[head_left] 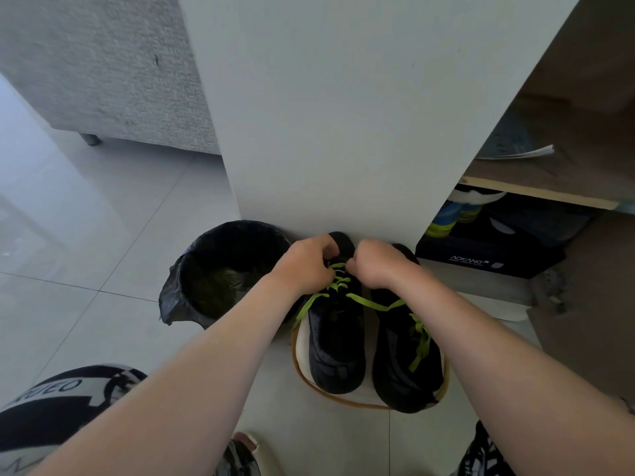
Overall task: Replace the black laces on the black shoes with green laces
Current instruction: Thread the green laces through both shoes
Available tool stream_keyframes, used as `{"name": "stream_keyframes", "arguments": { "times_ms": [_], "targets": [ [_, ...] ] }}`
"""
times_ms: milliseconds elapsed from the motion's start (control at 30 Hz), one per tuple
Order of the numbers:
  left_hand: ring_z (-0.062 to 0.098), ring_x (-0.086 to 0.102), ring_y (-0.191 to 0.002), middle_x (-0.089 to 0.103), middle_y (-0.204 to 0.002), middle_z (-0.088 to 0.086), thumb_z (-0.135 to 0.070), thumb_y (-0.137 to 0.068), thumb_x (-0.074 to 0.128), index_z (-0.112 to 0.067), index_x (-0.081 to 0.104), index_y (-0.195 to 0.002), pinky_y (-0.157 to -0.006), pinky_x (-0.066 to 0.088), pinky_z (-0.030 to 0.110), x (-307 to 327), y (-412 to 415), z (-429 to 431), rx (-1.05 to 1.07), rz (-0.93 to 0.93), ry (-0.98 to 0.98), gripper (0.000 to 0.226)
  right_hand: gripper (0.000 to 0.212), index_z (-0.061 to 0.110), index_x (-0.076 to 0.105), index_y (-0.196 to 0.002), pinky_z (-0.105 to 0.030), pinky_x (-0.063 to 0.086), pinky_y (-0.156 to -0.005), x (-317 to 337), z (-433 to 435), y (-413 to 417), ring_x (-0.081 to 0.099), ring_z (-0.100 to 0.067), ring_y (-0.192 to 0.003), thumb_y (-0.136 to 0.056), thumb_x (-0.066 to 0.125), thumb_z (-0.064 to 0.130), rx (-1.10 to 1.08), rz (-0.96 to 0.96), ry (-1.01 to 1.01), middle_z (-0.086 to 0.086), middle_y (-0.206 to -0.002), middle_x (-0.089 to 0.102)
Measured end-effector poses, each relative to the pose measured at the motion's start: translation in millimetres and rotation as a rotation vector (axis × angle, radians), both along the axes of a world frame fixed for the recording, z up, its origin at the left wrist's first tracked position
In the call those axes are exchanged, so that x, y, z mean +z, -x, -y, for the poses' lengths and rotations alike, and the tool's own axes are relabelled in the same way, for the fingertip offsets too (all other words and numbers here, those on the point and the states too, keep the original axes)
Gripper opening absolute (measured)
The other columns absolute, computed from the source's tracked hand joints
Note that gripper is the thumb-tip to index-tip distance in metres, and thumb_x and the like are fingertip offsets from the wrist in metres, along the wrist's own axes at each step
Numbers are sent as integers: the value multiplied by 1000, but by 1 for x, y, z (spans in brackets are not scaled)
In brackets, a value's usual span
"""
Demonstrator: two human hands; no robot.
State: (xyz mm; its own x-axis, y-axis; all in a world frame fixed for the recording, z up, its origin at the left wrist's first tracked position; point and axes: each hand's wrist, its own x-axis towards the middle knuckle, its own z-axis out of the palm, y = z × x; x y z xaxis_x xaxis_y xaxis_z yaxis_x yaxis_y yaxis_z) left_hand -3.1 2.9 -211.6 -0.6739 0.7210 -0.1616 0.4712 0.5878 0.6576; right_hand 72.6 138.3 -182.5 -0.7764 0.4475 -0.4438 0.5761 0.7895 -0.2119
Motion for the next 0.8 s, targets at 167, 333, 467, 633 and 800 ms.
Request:
{"name": "stream_keyframes", "arguments": {
  "times_ms": [167,333,467,633,800],
  "targets": [
    [11,61,-93,67,-106,-5,-14,-79,67,-23,68,-107,-74,44,20,0,-1,0,12,-43,26,30,10,11,58,-89,-31,39,-59,-5,3,-3,52,-26,-72,-96,51,15,93,-132,-201,-5,-86,55],
    [19,65,-98,71,-106,-2,-17,-89,58,-23,75,-107,-85,55,33,3,-4,-5,-24,-263,102,25,28,10,63,-75,-32,38,-55,-6,-7,-4,59,-30,-77,-97,47,16,-84,-296,65,-5,-73,60],
    [27,67,-94,69,-98,4,-26,-92,58,-20,73,-99,-69,52,34,6,-7,-14,-100,-508,217,18,49,8,60,-125,-29,48,-64,-1,-6,-5,64,-24,-83,-88,63,40,-200,-260,208,-12,-108,69],
    [28,66,-103,61,-117,6,-3,-92,51,-13,64,-116,-71,50,36,6,-11,-22,-225,-699,363,29,53,22,60,-125,-29,50,-74,-14,5,-4,64,-20,-95,-78,71,42,-189,-244,223,-1,-114,65],
    [31,66,-100,56,-121,11,-3,-93,51,-7,61,-119,-73,53,40,1,-7,-24,-247,-658,391,28,59,26,67,-115,-34,54,-90,-21,13,-6,64,-19,-104,-62,64,52,-179,-277,173,-3,-119,66]
  ]
}}
